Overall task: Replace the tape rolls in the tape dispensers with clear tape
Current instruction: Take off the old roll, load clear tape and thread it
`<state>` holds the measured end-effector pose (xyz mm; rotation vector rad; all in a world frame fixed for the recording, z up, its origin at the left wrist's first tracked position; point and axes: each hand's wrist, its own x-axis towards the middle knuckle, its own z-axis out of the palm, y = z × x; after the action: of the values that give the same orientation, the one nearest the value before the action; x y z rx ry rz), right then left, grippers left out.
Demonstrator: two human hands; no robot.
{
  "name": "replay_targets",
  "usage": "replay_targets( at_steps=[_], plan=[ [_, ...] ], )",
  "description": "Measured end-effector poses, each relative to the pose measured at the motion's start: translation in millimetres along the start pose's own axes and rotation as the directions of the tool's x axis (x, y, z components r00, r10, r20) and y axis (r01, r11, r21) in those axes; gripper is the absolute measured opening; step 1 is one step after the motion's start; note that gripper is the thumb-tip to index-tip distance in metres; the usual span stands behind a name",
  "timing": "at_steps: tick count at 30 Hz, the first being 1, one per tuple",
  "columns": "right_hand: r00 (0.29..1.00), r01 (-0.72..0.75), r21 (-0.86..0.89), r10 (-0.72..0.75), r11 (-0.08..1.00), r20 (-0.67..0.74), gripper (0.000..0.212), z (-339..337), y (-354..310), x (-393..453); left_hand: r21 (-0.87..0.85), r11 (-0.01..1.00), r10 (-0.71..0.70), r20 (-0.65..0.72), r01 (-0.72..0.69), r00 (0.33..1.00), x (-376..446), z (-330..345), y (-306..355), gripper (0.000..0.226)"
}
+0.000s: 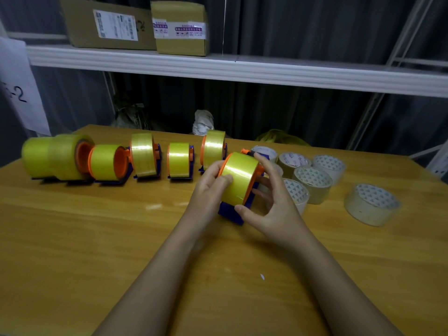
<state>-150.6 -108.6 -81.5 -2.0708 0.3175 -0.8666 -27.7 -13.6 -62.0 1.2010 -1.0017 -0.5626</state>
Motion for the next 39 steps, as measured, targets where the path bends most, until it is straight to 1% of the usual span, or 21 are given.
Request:
replay_targets(
  at_steps=[6,9,12,16,18,19,21,22,24,26,29,31,34,39],
  plan=[
    [1.000,-0.002,0.107,0.004,0.994,-0.019,0.077,3,2,0,0.019,0.999,0.034,0.089,-0.036,0.995,-3,2,1,0.036],
    [0.998,-0.035,0.161,0.043,0.986,-0.044,0.072,3,0,1,0.020,0.999,0.048,0.107,-0.050,0.993,-4,2,0,0.039],
    [0.996,-0.066,0.176,0.077,0.982,-0.052,0.074,4,1,2,0.015,0.999,0.050,0.115,-0.052,0.992,-3,2,0,0.042],
    [0.986,-0.130,0.246,0.151,0.961,-0.068,0.062,4,4,3,-0.012,0.998,0.060,0.120,-0.059,0.991,-6,4,0,0.037],
    [0.982,-0.150,0.225,0.172,0.963,-0.082,0.057,1,1,3,-0.010,0.998,0.062,0.109,-0.062,0.992,-6,4,0,0.036],
    [0.982,-0.148,0.188,0.167,0.971,-0.092,0.059,0,-2,3,-0.009,0.998,0.067,0.102,-0.067,0.992,-6,4,0,0.036],
    [0.981,-0.107,0.109,0.123,0.988,-0.147,0.063,-2,-6,2,-0.009,0.996,0.084,0.080,-0.083,0.993,-6,4,0,0.038],
    [0.979,-0.058,0.057,0.068,0.997,-0.192,0.060,-3,-6,3,-0.006,0.995,0.096,0.064,-0.096,0.993,-6,3,0,0.039],
    [0.957,0.068,-0.106,-0.095,0.992,-0.273,0.054,-5,-4,3,0.003,0.992,0.129,0.040,-0.130,0.991,-5,2,0,0.035],
    [0.921,0.171,-0.244,-0.243,0.954,-0.304,0.048,-7,0,4,0.025,0.987,0.160,0.029,-0.161,0.987,-5,2,-1,0.031],
    [0.858,0.258,-0.382,-0.392,0.887,-0.331,0.036,-6,1,6,0.064,0.979,0.196,0.008,-0.196,0.981,-3,3,-2,0.032],
    [0.831,0.278,-0.433,-0.441,0.857,-0.339,0.028,-5,1,7,0.097,0.972,0.215,0.008,-0.215,0.976,-3,3,-5,0.030],
    [0.805,0.283,-0.462,-0.470,0.841,-0.362,0.020,-8,2,7,0.166,0.960,0.229,0.002,-0.226,0.974,-4,3,-7,0.034],
    [0.768,0.322,-0.510,-0.535,0.798,-0.352,0.012,-9,1,8,0.236,0.932,0.284,-0.005,-0.275,0.959,-4,6,-7,0.022]
  ],
)
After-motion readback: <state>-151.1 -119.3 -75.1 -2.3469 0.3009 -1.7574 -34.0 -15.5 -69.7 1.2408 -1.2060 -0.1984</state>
